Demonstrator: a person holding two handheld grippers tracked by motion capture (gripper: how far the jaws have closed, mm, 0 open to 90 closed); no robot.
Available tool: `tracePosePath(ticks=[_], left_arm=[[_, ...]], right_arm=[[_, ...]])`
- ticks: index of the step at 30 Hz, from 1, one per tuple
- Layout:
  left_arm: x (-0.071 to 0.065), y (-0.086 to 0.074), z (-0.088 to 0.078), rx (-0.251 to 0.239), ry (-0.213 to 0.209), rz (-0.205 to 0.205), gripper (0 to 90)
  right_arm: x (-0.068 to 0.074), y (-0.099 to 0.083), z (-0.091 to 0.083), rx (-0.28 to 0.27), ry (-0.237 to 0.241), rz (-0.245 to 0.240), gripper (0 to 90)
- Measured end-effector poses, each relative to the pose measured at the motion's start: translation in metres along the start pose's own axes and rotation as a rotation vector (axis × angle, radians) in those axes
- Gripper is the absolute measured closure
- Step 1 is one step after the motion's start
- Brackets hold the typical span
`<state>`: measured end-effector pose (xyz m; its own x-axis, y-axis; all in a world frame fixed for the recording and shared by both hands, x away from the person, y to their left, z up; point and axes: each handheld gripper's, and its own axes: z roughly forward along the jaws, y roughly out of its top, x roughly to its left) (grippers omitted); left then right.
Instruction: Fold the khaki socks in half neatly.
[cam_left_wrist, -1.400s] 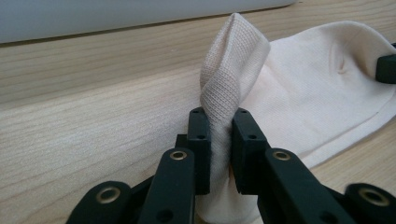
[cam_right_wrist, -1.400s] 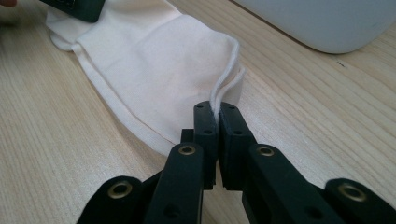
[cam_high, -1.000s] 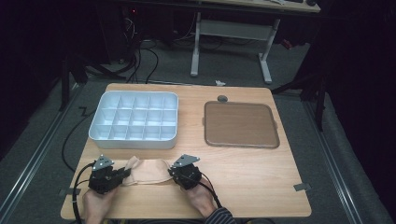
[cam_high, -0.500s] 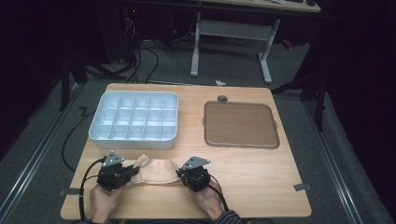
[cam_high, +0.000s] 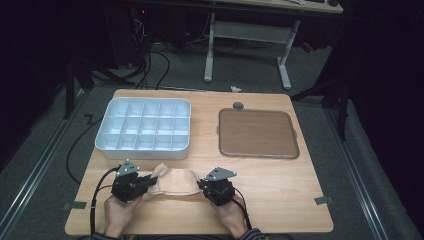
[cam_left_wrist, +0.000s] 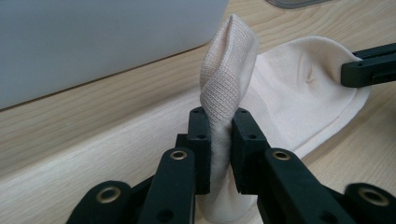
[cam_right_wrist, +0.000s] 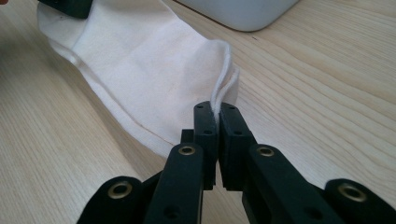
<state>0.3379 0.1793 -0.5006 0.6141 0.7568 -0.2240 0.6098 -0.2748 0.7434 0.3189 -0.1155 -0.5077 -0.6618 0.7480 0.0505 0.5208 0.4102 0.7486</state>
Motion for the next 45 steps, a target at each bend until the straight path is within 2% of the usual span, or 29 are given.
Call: tracePosePath(ticks=[14, 27, 32, 35, 41, 43, 45], left_arm=[[-0.018, 0.010, 0.023, -0.008, -0.059, 0.005, 80.1], [-0.033, 0.014, 0.044, -0.002, -0.084, 0.008, 79.8], [-0.039, 0.016, 0.049, -0.003, -0.078, 0.014, 79.7], [-0.042, 0.015, 0.055, 0.013, -0.054, 0.028, 79.6], [-0.042, 0.012, 0.061, 0.032, -0.043, 0.018, 78.7], [-0.042, 0.009, 0.063, 0.044, -0.028, 0.007, 77.4], [-0.042, 0.007, 0.064, 0.052, 0.013, 0.008, 73.3]], right_arm=[[-0.018, -0.014, -0.023, -0.007, -0.062, 0.044, 87.1], [-0.037, -0.025, -0.037, -0.007, -0.118, 0.090, 87.1], [-0.042, -0.032, -0.040, 0.005, -0.128, 0.104, 87.1], [-0.044, -0.035, -0.040, 0.010, -0.130, 0.118, 87.0], [-0.045, -0.040, -0.034, 0.022, -0.142, 0.113, 86.9], [-0.047, -0.044, -0.030, 0.030, -0.136, 0.129, 86.7], [-0.048, -0.046, -0.029, 0.030, -0.133, 0.127, 86.2]])
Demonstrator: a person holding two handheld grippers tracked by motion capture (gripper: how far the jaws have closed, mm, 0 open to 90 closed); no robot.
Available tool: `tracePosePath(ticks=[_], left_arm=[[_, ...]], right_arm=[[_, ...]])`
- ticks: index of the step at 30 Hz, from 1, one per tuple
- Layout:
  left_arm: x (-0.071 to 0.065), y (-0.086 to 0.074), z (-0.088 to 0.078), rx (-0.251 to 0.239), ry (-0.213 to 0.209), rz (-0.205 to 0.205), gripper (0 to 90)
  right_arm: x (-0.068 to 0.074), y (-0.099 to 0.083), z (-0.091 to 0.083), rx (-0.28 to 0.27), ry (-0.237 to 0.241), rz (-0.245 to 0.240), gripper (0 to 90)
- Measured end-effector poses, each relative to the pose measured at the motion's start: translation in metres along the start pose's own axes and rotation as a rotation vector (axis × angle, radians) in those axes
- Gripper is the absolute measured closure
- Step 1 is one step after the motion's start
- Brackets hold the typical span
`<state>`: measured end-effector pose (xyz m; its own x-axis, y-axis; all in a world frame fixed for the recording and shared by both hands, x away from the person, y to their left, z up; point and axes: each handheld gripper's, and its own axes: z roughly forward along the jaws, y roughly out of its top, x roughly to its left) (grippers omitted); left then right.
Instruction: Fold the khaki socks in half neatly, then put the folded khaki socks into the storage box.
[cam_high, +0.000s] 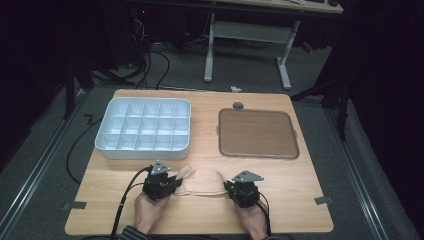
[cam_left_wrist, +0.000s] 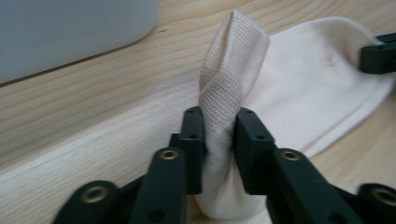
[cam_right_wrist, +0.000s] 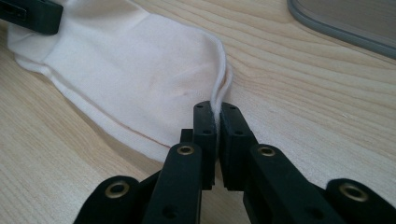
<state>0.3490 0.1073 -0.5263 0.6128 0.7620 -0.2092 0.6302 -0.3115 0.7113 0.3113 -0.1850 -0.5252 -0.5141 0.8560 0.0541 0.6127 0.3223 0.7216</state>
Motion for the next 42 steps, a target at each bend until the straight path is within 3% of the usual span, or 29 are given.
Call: tracePosePath(ticks=[4, 7, 11, 16, 19, 22, 27, 31, 34, 38, 42], left_arm=[[0.001, 0.000, 0.000, 0.003, 0.029, -0.008, 57.0], [0.001, 0.000, -0.001, 0.003, 0.066, -0.005, 50.6], [-0.001, -0.002, 0.000, 0.006, 0.099, 0.027, 49.1], [-0.001, -0.002, 0.000, 0.008, 0.106, 0.037, 46.4], [0.000, -0.004, 0.001, -0.011, 0.091, 0.024, 44.6], [0.001, -0.006, 0.000, -0.028, 0.083, 0.030, 44.0], [0.000, -0.006, 0.001, -0.027, 0.082, 0.039, 42.5], [0.002, -0.006, -0.001, -0.021, 0.076, 0.031, 42.1], [0.004, -0.010, -0.005, -0.032, 0.075, 0.023, 43.5], [0.005, -0.010, -0.014, -0.056, 0.059, 0.001, 43.6], [0.004, -0.010, -0.022, -0.062, 0.046, -0.014, 43.6]], right_arm=[[-0.001, -0.001, 0.001, -0.003, -0.007, -0.001, 78.7], [-0.001, -0.003, 0.001, -0.004, -0.011, 0.006, 74.8], [-0.002, -0.004, 0.000, -0.008, -0.018, 0.004, 71.0], [-0.003, -0.004, 0.000, -0.006, -0.033, 0.013, 64.5], [-0.001, -0.004, -0.002, -0.039, -0.070, -0.008, 58.6], [-0.002, -0.002, -0.010, -0.088, -0.079, 0.011, 57.2], [0.004, 0.003, -0.020, -0.114, -0.074, -0.005, 59.6], [0.009, 0.010, -0.026, -0.139, -0.056, -0.022, 66.7], [0.014, 0.016, -0.031, -0.159, -0.017, -0.023, 74.6], [0.024, 0.022, -0.028, -0.139, 0.020, -0.062, 81.4], [0.030, 0.025, -0.020, -0.122, 0.074, -0.062, 87.5]])
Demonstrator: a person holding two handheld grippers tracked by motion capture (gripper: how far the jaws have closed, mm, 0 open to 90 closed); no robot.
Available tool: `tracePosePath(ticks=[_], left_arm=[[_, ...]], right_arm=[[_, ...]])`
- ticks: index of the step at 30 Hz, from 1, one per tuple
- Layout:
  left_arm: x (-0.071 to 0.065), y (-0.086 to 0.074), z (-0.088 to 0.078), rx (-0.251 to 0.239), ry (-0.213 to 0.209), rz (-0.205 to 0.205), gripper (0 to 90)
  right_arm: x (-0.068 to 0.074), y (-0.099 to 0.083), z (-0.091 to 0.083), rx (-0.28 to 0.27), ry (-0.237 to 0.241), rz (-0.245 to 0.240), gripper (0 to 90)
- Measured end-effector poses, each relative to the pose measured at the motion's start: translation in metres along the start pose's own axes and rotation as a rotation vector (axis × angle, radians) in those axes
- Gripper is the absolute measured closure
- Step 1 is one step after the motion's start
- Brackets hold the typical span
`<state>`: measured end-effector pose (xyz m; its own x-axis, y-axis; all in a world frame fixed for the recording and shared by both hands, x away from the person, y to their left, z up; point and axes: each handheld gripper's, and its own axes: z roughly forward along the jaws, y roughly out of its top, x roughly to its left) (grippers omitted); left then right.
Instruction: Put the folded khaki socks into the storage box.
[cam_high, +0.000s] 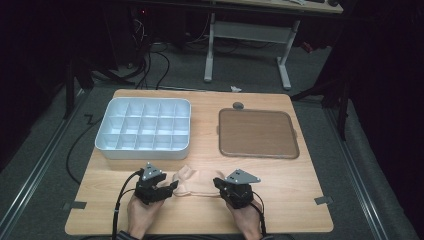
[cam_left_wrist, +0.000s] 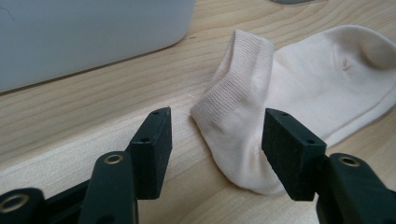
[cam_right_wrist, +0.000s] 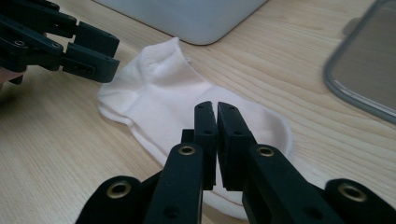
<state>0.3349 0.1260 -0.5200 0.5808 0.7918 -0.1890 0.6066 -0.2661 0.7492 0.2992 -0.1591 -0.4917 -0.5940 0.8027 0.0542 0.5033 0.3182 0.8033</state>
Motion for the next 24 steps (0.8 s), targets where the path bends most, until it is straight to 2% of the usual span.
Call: tracePosePath(ticks=[7, 10, 18, 20, 24], left_arm=[[0.000, 0.001, 0.003, 0.013, -0.018, -0.021, 44.0], [0.001, 0.001, 0.006, 0.013, -0.020, -0.034, 45.0], [0.004, 0.003, 0.007, 0.011, -0.012, -0.060, 45.8], [0.005, 0.003, 0.008, 0.016, -0.023, -0.069, 45.7], [0.004, 0.002, 0.013, 0.034, -0.028, -0.063, 45.1]], right_arm=[[0.014, 0.004, 0.014, 0.020, 0.040, -0.022, 88.6], [0.022, 0.005, 0.026, 0.037, 0.061, -0.029, 89.2], [0.033, 0.004, 0.045, 0.063, 0.071, -0.048, 89.3], [0.033, 0.003, 0.048, 0.067, 0.071, -0.044, 89.3], [0.034, 0.001, 0.054, 0.086, 0.068, -0.038, 89.3]])
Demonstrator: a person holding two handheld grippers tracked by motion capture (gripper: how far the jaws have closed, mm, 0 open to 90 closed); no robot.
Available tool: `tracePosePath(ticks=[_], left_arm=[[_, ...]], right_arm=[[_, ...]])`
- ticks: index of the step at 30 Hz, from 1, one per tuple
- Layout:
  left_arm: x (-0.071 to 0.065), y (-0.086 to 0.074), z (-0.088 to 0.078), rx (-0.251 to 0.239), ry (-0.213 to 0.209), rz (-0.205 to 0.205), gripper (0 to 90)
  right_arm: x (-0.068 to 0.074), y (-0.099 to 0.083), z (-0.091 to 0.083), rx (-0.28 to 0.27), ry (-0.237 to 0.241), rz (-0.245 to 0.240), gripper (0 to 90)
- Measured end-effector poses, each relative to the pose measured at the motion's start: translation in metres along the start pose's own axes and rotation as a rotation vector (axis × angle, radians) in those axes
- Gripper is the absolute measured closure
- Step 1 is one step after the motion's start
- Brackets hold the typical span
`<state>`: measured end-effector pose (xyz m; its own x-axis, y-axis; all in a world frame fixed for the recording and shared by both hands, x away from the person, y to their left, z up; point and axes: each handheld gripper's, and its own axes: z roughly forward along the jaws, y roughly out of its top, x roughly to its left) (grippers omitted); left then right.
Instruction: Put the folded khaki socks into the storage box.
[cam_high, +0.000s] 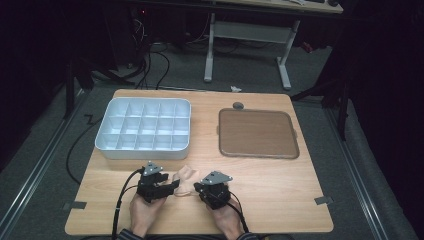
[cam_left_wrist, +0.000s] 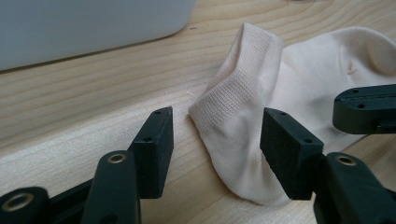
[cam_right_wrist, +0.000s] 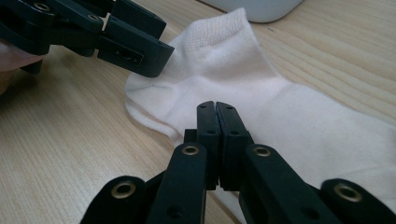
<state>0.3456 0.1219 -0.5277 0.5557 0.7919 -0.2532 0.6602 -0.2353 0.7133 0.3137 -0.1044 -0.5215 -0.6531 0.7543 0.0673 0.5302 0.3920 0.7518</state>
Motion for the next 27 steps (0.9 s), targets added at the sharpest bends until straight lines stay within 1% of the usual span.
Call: tracePosePath(ticks=[1, 2, 4, 7, 10, 15, 18, 21, 24, 25, 26, 27], left_arm=[[-0.0001, -0.0003, 0.0011, 0.009, 0.001, 0.004, 45.1], [-0.0008, -0.0006, 0.0015, 0.008, 0.007, 0.008, 45.2], [-0.0005, -0.0004, 0.0015, 0.009, 0.004, 0.008, 46.4], [-0.0002, -0.0007, 0.0017, 0.009, -0.003, 0.016, 53.4], [0.0003, -0.0004, 0.0023, 0.009, -0.009, 0.011, 56.9], [0.0002, 0.0002, 0.0034, 0.008, -0.011, 0.011, 59.4], [0.0000, 0.0004, 0.0042, 0.006, -0.014, 0.007, 60.4], [-0.0007, 0.0008, 0.0058, 0.002, -0.006, 0.011, 65.0], [-0.0010, 0.0009, 0.0064, 0.003, -0.010, 0.011, 68.3], [-0.0027, 0.0007, 0.0066, 0.007, -0.013, 0.014, 69.5], [-0.0027, 0.0007, 0.0066, 0.007, -0.013, 0.014, 70.6], [-0.0046, 0.0005, 0.0065, 0.014, -0.013, 0.023, 72.4]], right_arm=[[-0.0002, -0.0005, 0.0014, 0.005, 0.001, 0.000, 89.3], [0.0000, -0.0008, 0.0025, 0.008, 0.002, -0.003, 89.4], [0.0012, -0.0013, 0.0042, 0.018, -0.005, -0.012, 89.6], [0.0017, -0.0035, 0.0079, 0.035, -0.011, -0.022, 89.8], [0.0014, -0.0044, 0.0078, 0.034, -0.008, -0.016, 89.9], [0.0038, -0.0053, 0.0082, 0.033, -0.021, -0.052, 90.0], [0.0029, -0.0053, 0.0083, 0.034, -0.014, -0.050, 90.0], [0.0037, -0.0057, 0.0081, 0.033, -0.018, -0.052, 90.0], [0.0034, -0.0059, 0.0079, 0.033, -0.018, -0.054, 90.0], [0.0021, -0.0063, 0.0081, 0.028, -0.009, -0.044, 90.0], [0.0021, -0.0063, 0.0081, 0.028, -0.009, -0.044, 90.0], [0.0005, -0.0064, 0.0079, 0.029, 0.003, -0.030, 90.0]])
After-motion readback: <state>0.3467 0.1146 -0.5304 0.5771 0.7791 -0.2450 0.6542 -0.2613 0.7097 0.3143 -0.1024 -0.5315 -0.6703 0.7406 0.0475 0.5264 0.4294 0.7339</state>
